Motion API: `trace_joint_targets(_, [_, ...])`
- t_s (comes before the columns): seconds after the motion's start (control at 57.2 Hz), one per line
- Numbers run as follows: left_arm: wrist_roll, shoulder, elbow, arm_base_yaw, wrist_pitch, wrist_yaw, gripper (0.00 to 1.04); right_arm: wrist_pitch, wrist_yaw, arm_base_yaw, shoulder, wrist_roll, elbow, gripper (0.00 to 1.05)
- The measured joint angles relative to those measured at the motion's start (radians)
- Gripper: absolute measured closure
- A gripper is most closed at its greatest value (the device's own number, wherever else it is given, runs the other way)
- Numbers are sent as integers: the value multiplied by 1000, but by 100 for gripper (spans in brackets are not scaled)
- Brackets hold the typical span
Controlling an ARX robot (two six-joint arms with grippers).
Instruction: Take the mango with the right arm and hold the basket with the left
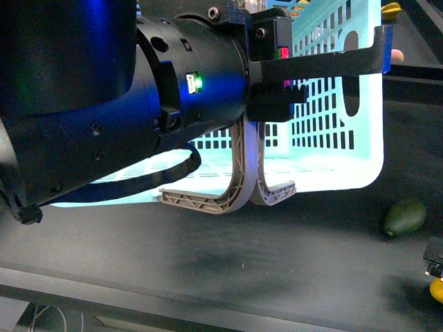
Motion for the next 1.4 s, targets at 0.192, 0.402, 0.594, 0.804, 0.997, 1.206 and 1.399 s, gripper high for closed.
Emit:
trace_joint_targets(0.192, [0,0,0,0,0,0,100,48,-160,0,-135,175,-88,46])
trace_joint_targets(0.402, [0,0,0,0,0,0,100,171,-326,9,-352,423,-205,46])
trace_joint_targets(0.594, [0,0,0,0,0,-1,100,246,-505,29,-563,684,-317,46])
trace_joint_targets(0.804, [0,0,0,0,0,0,100,335,-599,74,-790,988,-391,46])
trace_joint_targets(0.997, [0,0,0,0,0,0,100,485,-562,188,-944,1314,-422,46])
trace_joint_targets(1.206, [0,0,0,0,0,0,100,587,-443,366,-956,1534,-423,46])
trace_joint_targets(1.399, [0,0,0,0,0,0,100,636,-355,500,-920,1650,-381,46])
